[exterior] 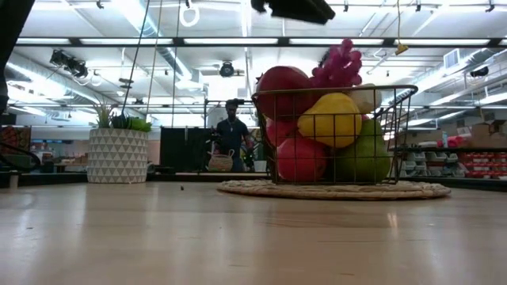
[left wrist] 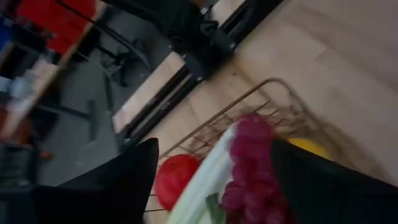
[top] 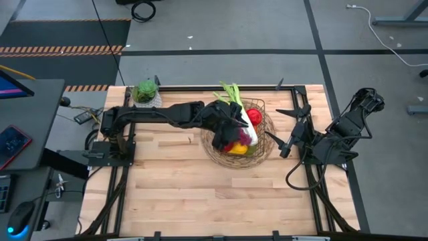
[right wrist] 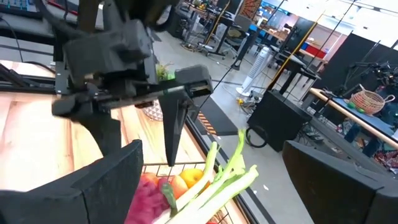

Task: Build produce basket
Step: Return to Home Position

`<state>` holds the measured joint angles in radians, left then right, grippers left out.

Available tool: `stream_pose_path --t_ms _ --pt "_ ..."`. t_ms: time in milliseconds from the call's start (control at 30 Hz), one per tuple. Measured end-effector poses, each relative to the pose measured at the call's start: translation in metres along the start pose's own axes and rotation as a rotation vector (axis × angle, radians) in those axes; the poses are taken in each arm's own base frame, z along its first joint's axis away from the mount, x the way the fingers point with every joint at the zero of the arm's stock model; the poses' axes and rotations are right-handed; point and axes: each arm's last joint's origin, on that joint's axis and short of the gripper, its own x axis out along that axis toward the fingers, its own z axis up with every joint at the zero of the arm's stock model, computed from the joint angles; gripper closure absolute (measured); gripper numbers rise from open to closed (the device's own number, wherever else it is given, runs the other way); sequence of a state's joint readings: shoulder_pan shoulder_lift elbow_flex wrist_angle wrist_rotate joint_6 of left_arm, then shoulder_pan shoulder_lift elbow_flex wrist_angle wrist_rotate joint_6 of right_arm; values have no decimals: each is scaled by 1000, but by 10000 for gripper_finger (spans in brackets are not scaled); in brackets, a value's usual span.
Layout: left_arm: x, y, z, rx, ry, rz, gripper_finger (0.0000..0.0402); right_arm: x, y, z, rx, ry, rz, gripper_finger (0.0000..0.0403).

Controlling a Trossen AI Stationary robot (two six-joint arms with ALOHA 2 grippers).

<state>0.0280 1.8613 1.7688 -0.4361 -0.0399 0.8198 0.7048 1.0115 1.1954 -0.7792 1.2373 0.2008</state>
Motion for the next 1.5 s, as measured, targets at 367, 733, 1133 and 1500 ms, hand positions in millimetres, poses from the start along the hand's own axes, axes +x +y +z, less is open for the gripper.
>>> stream_pose_path --t_ms 367,733,1133,1500 --pt "-31 14 13 -188 33 -107 109 0 0 0 15 2 3 14" --pt "-103 13 2 -395 193 -33 162 -5 -4 -26 -53 83 3 14" --pt "-155 -15 -23 -581 10 173 208 -13 -20 -55 65 82 58 14" --pt "-162 -82 -68 -620 -235 241 221 -13 -22 -102 347 -38 197 14"
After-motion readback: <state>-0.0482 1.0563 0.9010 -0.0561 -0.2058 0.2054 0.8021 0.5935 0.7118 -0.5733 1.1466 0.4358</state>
